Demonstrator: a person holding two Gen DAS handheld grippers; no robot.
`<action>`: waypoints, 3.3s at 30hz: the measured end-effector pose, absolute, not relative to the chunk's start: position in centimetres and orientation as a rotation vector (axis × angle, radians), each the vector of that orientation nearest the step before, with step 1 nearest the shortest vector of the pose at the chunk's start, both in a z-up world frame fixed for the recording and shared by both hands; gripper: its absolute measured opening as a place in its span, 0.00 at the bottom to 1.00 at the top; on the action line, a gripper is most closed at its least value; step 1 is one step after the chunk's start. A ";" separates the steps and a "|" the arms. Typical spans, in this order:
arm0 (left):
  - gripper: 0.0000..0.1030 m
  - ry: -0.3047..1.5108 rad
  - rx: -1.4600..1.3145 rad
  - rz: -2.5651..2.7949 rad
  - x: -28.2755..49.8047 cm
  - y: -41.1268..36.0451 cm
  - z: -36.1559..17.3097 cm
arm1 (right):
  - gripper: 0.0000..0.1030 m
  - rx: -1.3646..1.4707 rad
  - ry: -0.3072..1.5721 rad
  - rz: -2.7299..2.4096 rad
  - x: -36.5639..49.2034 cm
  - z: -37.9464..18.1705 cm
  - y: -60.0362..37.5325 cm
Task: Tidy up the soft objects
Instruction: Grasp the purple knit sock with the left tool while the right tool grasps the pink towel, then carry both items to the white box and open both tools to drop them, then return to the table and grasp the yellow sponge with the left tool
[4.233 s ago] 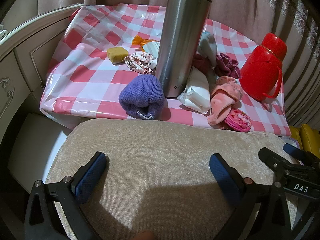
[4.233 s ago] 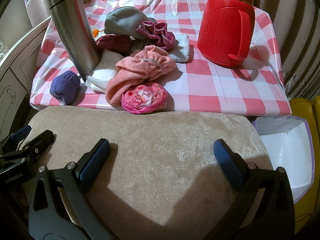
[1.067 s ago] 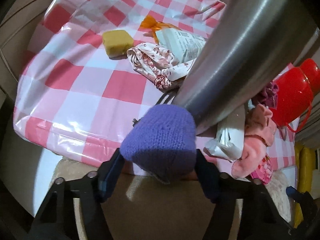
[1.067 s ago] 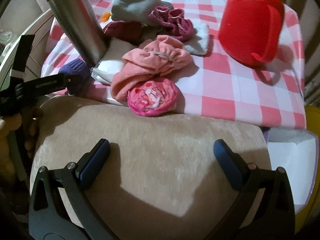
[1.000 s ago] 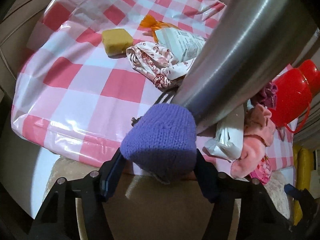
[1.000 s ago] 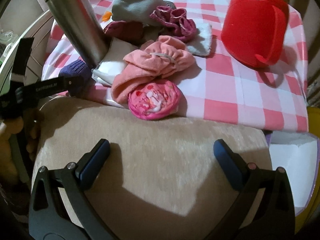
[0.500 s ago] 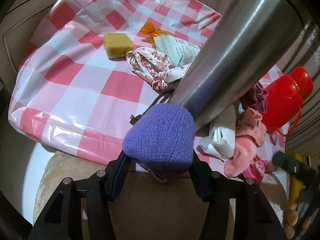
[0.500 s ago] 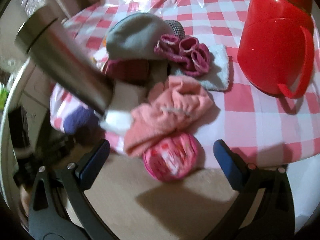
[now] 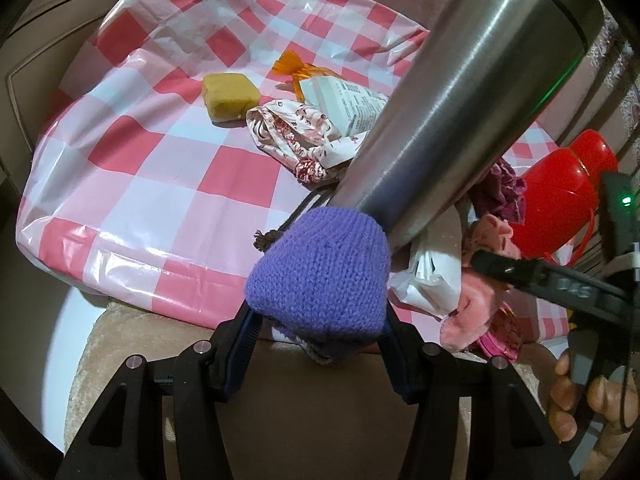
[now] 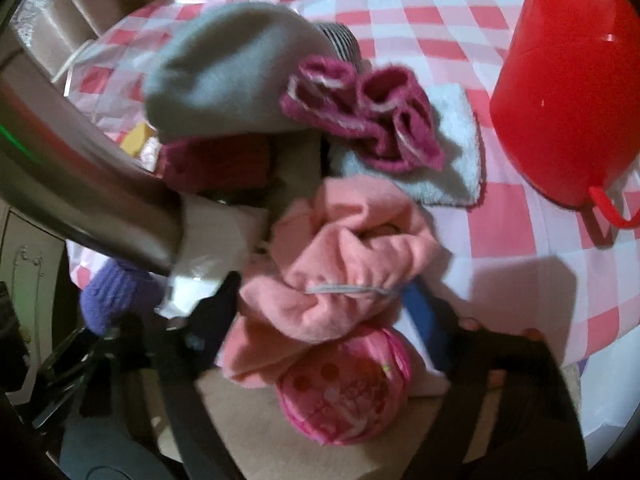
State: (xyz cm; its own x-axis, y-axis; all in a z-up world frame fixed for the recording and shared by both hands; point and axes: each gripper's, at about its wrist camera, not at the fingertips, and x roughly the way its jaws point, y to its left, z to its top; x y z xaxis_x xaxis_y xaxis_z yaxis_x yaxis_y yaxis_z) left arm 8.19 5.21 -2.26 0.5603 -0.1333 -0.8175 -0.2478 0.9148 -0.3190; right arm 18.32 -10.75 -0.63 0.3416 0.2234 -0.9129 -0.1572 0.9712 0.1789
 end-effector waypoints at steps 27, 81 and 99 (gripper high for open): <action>0.55 0.780 -0.342 0.018 3.5 0.5 3.5 | 0.34 0.161 0.928 0.224 10.9 6.5 -19.7; 0.72 0.913 -0.177 -0.506 4.6 -22.5 5.4 | 0.73 0.282 0.864 -0.293 -2.8 7.3 -45.5; 0.72 0.855 -0.458 -0.064 1.2 1.9 3.3 | 0.79 0.065 0.917 0.046 4.4 7.9 -30.0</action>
State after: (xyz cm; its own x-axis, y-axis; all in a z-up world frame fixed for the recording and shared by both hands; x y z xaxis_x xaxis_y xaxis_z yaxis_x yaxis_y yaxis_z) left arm 1.16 1.90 3.28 0.6602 -0.2359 -0.7131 -0.1263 0.9010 -0.4150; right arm 4.43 -30.04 7.91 0.6072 0.0676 -0.7917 -0.0123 0.9971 0.0757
